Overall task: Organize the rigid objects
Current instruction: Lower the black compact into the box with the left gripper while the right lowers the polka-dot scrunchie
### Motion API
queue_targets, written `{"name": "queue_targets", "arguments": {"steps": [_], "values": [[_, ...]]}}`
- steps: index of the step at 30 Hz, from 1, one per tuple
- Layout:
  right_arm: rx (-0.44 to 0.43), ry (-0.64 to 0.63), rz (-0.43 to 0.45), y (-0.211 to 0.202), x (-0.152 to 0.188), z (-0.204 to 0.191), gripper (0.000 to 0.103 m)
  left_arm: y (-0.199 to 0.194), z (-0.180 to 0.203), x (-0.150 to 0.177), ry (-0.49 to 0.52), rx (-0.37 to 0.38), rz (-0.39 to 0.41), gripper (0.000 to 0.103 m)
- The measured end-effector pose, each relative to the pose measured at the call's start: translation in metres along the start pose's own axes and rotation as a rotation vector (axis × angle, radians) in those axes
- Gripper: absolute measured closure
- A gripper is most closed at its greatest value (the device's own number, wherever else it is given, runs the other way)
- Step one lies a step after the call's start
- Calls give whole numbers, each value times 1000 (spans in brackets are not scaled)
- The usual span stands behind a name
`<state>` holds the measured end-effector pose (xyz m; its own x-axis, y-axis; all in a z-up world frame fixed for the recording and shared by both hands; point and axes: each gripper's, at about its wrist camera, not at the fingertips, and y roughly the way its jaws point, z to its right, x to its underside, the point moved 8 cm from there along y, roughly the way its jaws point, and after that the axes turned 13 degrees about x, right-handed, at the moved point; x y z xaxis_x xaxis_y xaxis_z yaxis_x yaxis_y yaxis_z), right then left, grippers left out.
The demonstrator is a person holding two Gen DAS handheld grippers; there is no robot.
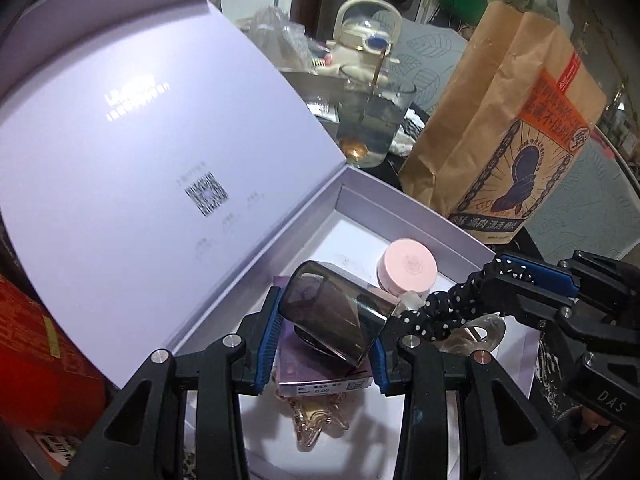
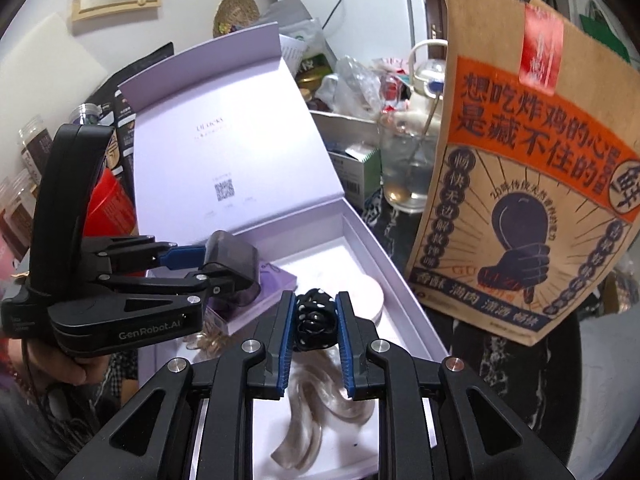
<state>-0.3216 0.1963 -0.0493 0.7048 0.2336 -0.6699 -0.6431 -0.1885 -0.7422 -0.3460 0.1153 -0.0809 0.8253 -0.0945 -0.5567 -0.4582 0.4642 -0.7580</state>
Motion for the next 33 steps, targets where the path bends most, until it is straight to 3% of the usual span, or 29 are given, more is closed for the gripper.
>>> {"name": "queue_targets", "arguments": {"steps": [4, 8, 10, 12, 14, 27, 33], "values": [[20, 16, -8, 1, 1, 6, 71, 7, -2, 3, -21, 2, -40, 65], [25, 21, 1, -3, -1, 7, 66, 6, 0, 7, -18, -3, -47, 64], [27, 18, 3, -3, -1, 6, 66, 5, 0, 7, -17, -9, -46, 56], [27, 15, 6, -5, -2, 5, 66, 4, 1, 6, -12, -12, -38, 30], [29, 12, 9, -6, -3, 5, 66, -1, 2, 5, -9, -14, -20, 21], [59, 21, 36, -16, -6, 8, 61, -18, 8, -1, 20, -76, 1, 21], [63, 26, 58, -30, -8, 5, 61, -38, 12, -7, 21, -92, 66, 21]]}}
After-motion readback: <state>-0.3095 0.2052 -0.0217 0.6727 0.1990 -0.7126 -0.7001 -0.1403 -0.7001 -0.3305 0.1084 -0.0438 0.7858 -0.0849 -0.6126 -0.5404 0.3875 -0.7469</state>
